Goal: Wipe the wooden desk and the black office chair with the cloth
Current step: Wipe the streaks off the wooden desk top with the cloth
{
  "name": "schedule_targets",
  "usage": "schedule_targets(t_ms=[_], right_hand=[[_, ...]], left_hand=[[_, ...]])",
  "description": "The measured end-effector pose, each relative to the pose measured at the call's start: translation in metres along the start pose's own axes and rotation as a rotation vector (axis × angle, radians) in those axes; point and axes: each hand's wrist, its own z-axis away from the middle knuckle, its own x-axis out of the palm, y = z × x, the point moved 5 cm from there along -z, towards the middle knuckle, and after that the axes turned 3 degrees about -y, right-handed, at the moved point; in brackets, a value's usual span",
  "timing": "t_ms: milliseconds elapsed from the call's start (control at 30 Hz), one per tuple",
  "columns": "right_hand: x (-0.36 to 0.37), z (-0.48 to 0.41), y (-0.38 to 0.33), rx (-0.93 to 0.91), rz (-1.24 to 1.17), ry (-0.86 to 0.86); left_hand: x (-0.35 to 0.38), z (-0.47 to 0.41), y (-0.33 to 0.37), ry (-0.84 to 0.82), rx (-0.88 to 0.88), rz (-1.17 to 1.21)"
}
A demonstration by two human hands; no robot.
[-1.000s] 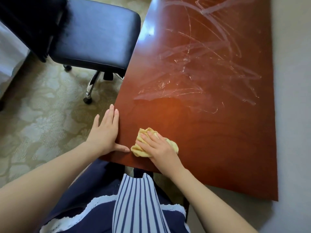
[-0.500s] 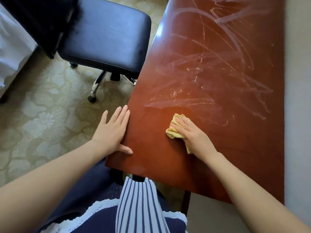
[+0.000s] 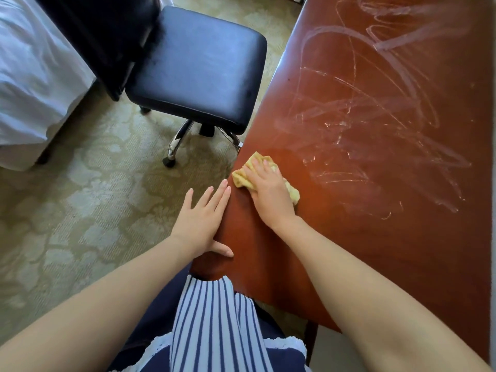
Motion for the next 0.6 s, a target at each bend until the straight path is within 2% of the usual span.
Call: schedule_targets(t_ms=[233, 433, 500, 600], right_hand=[[0.008, 0.091, -0.022, -0.143, -0.093, 0.027], [0.005, 0.156, 0.002, -0.444, 0.101, -0.013], [-0.006, 0.162, 0.026, -0.459, 0.148, -0.003], [-0.029, 0.159, 0.069, -0.336, 0.176, 0.044]], left_hand=[[0.003, -0.001, -0.004, -0.001, 0.0, 0.01], [0.001, -0.001, 0.001, -0.03, -0.004, 0.022], [-0.001, -0.001, 0.002, -0.035, -0.004, 0.027], [-0.002, 0.001, 0.002, -0.035, -0.003, -0.002]])
